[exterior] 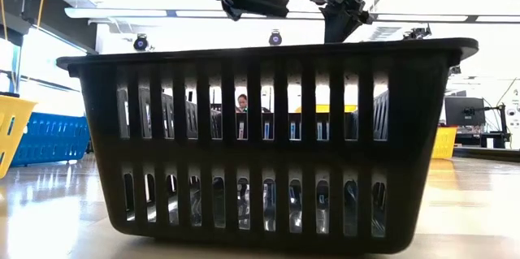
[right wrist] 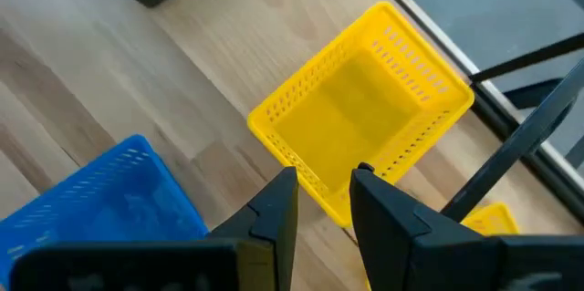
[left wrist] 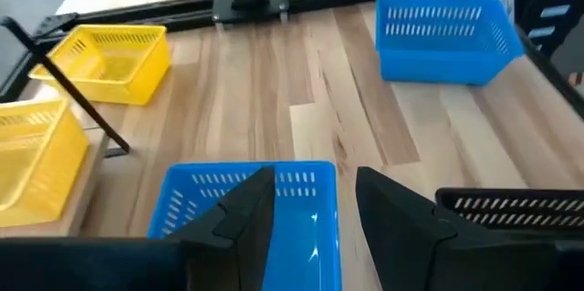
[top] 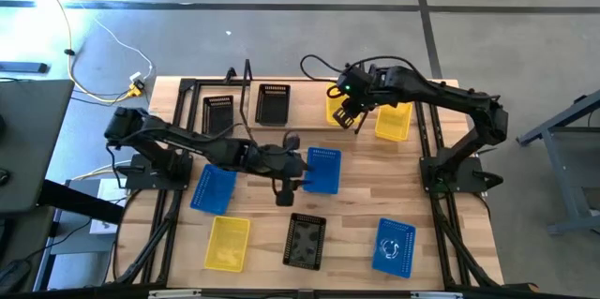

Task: Stack baskets on shelf by color
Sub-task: Put the center blue bin on the shelf

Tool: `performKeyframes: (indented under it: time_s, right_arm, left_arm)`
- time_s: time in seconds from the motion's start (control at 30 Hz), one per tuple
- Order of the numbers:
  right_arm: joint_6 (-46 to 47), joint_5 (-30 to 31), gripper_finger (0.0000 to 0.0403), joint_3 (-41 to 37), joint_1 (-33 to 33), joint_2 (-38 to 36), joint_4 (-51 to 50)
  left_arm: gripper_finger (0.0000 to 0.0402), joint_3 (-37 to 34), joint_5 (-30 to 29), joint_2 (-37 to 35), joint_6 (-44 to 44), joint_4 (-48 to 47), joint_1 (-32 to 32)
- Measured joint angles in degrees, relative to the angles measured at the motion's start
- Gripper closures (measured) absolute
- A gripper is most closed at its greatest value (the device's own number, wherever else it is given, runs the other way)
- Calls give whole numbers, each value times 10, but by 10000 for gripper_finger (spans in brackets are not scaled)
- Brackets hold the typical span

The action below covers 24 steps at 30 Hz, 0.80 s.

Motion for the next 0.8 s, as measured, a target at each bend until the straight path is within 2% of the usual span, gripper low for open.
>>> performKeyframes:
  time_s: [0.5,0.8]
  right_arm:
    - [44,-1,313,0,0,-1,-2]
    - [46,-1,313,0,0,-1,-2]
  left_arm:
    - [257,0,38,108,2,4,-1]
    - [257,0,32,151,24,7,-1]
